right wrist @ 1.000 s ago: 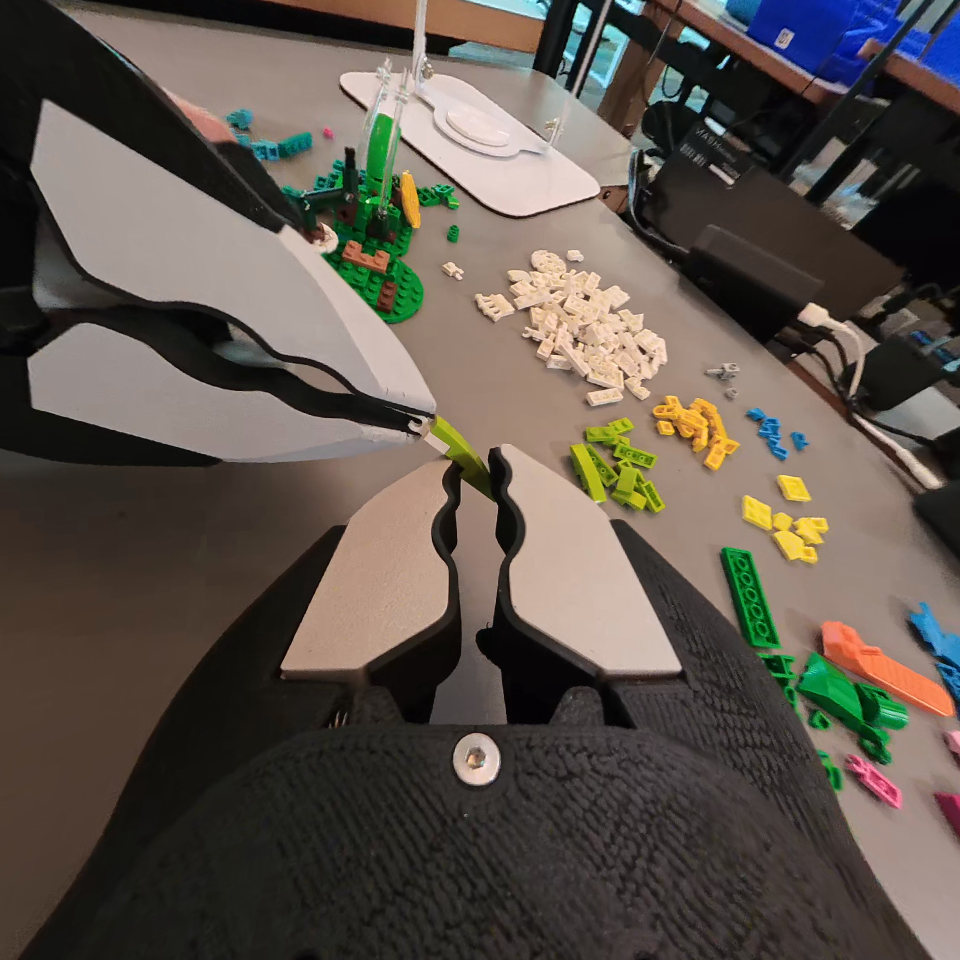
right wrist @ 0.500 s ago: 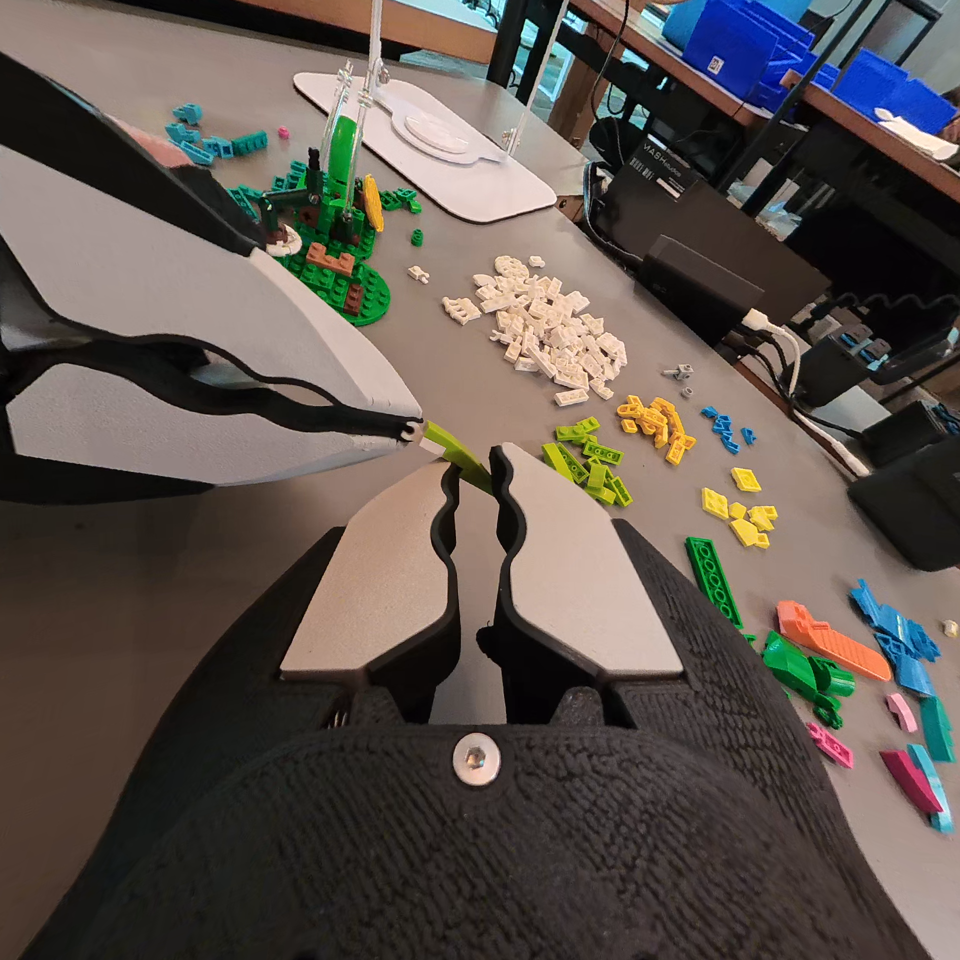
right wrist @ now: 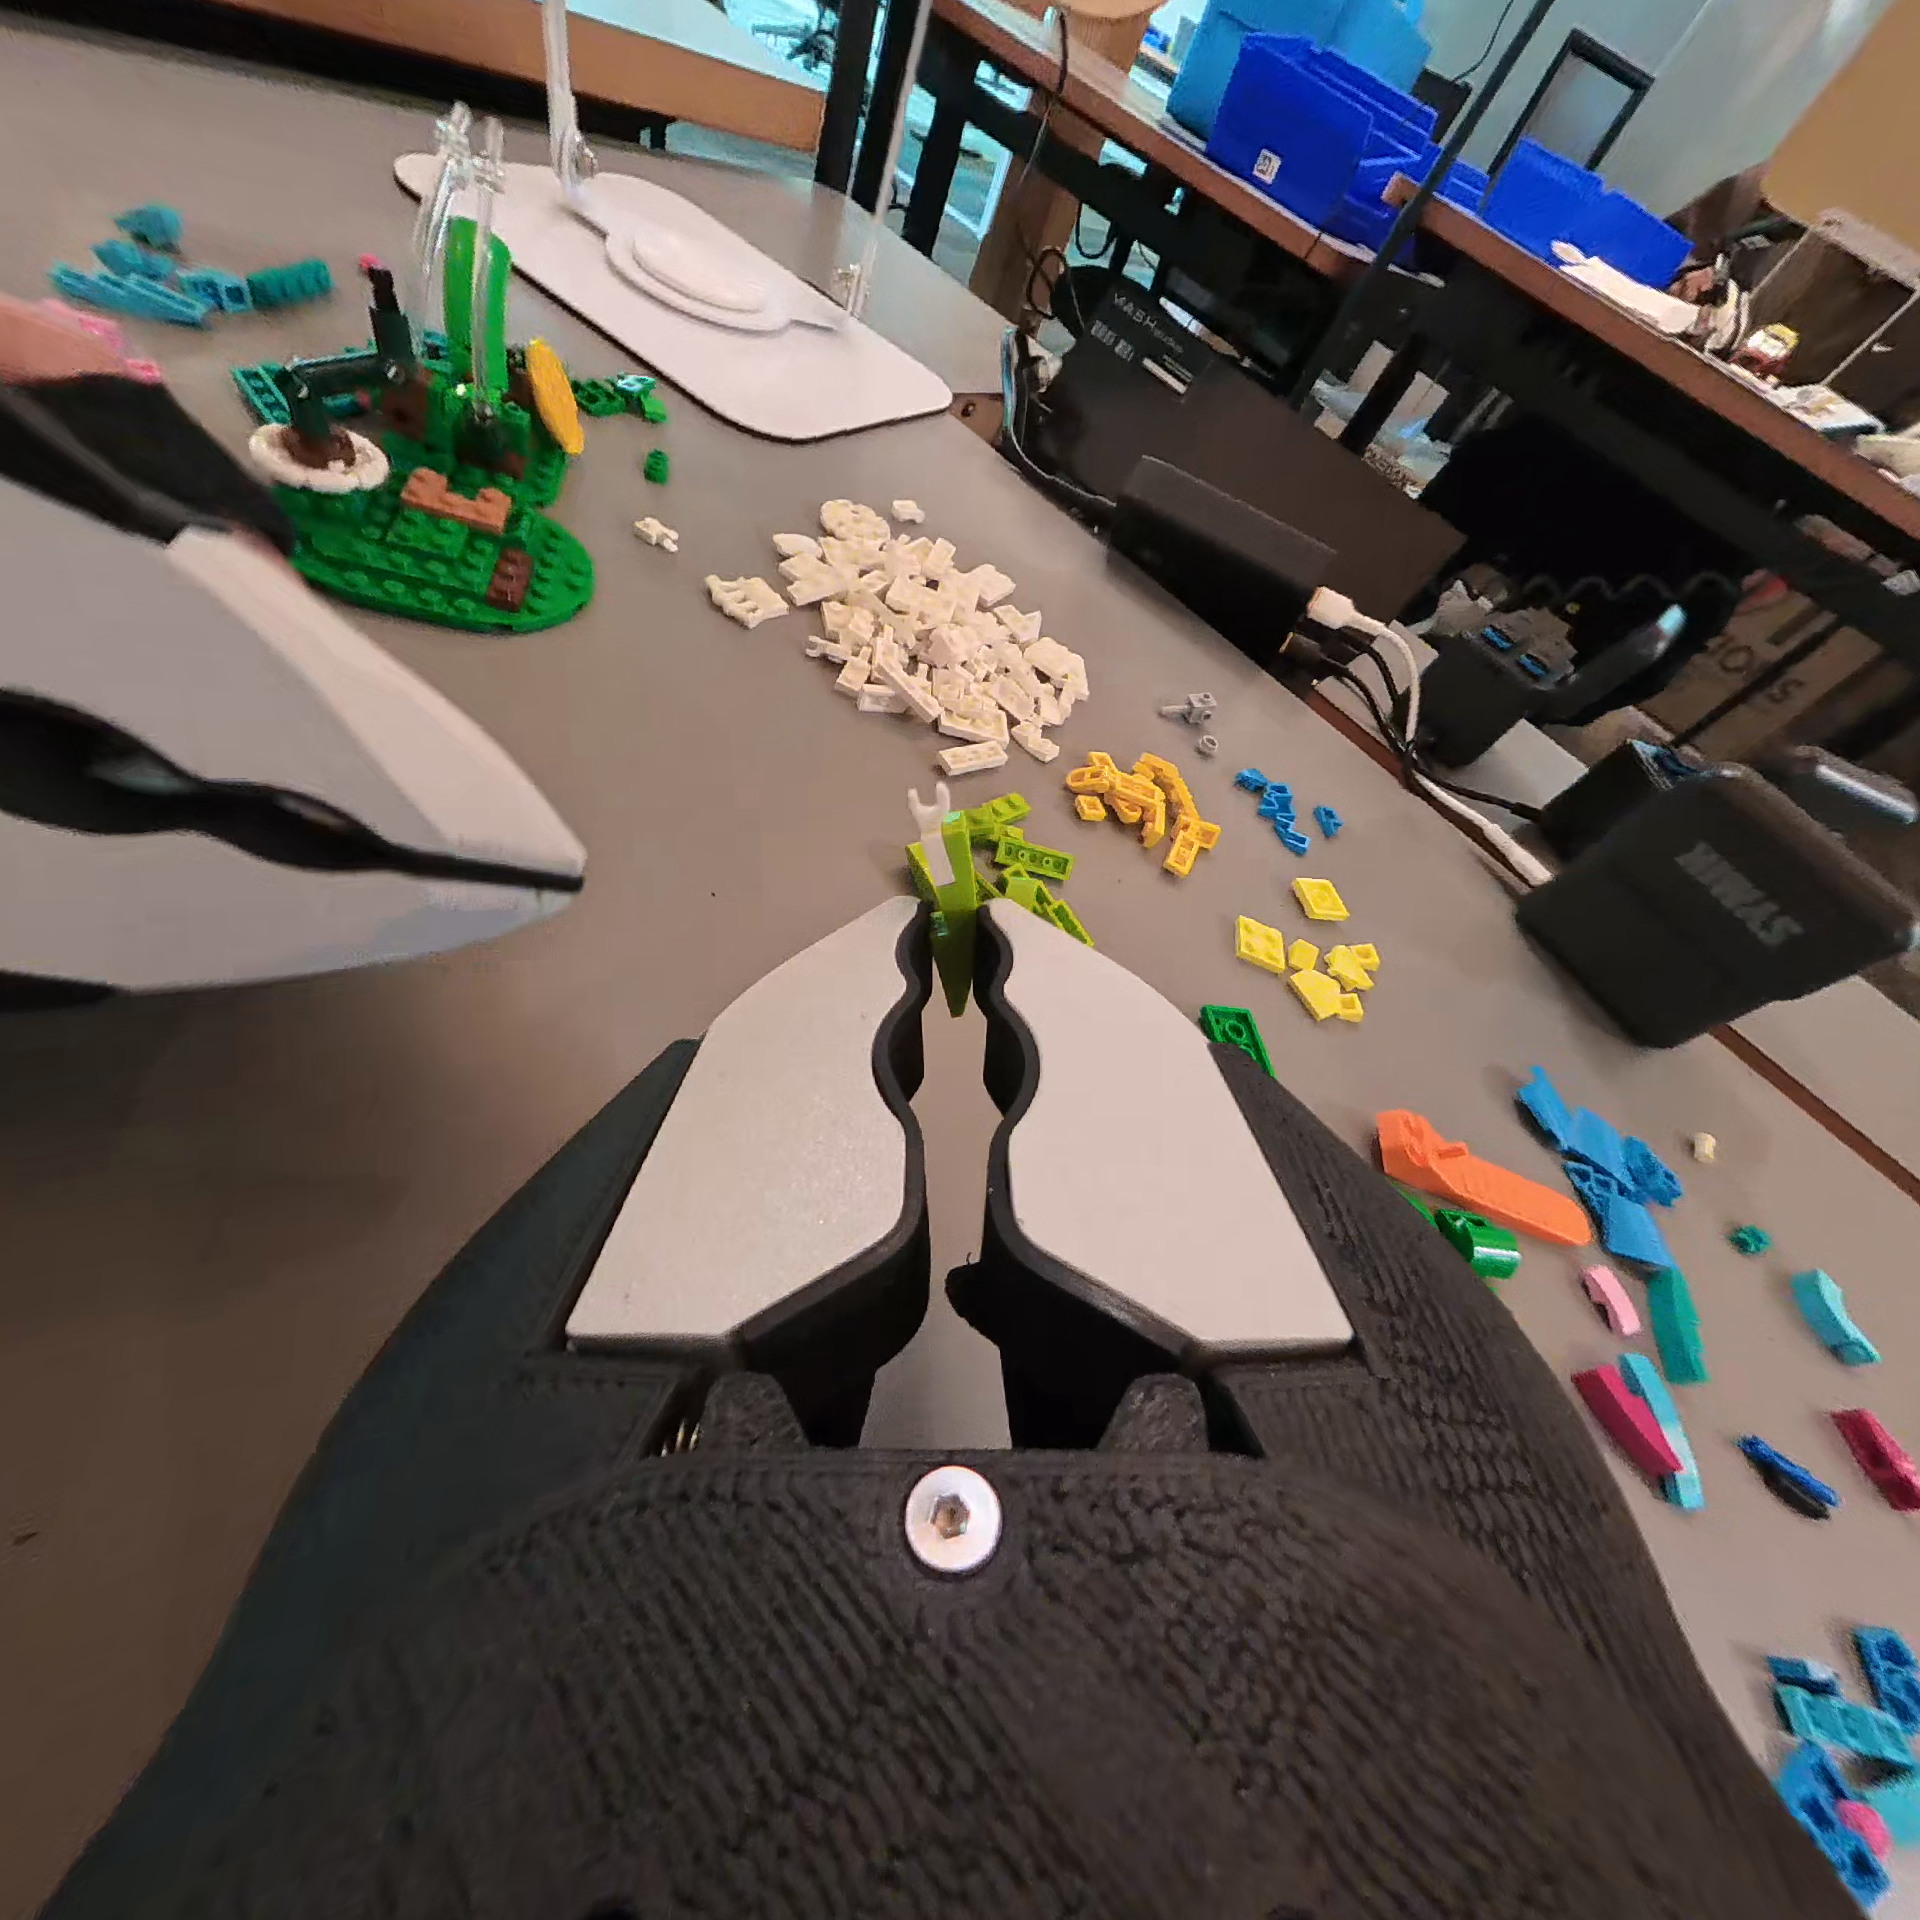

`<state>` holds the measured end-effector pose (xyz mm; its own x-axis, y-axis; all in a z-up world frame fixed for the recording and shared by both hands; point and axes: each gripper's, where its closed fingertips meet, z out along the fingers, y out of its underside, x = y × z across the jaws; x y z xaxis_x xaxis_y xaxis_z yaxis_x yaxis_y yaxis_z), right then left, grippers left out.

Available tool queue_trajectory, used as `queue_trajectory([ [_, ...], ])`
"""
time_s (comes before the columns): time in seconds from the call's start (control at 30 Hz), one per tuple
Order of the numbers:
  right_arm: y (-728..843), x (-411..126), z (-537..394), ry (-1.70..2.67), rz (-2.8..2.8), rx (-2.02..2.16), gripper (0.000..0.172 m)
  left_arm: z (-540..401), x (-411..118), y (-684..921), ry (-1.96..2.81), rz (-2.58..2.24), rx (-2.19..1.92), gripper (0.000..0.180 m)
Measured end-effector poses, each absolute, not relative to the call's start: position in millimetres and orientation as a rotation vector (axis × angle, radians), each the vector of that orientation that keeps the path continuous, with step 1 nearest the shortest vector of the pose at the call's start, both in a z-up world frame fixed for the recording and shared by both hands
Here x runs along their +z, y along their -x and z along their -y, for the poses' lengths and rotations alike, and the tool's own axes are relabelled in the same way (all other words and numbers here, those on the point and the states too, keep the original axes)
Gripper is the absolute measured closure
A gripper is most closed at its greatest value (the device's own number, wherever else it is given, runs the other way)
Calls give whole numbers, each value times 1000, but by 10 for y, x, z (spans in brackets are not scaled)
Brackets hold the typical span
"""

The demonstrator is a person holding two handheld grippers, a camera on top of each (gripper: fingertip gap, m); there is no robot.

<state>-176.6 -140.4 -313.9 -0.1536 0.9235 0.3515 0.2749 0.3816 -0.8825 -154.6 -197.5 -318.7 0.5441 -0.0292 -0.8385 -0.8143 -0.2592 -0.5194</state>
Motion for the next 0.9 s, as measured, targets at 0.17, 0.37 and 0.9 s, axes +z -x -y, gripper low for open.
queue_trajectory([
  [0.17, 1762, -3098, 1479, 824, 1681, 647, 166, 1989, -3024, 1610, 1698, -452, 573, 180],
  [0.37, 1735, -3061, 1913, 253, 1634, 355, 166, 2030, -2920, 1601, 1703, -174, 111, 170],
  [0.9, 1743, -2965, 1888, 223, 1537, 312, 166, 2057, -2979, 1537, 1750, -156, 27, 174],
])
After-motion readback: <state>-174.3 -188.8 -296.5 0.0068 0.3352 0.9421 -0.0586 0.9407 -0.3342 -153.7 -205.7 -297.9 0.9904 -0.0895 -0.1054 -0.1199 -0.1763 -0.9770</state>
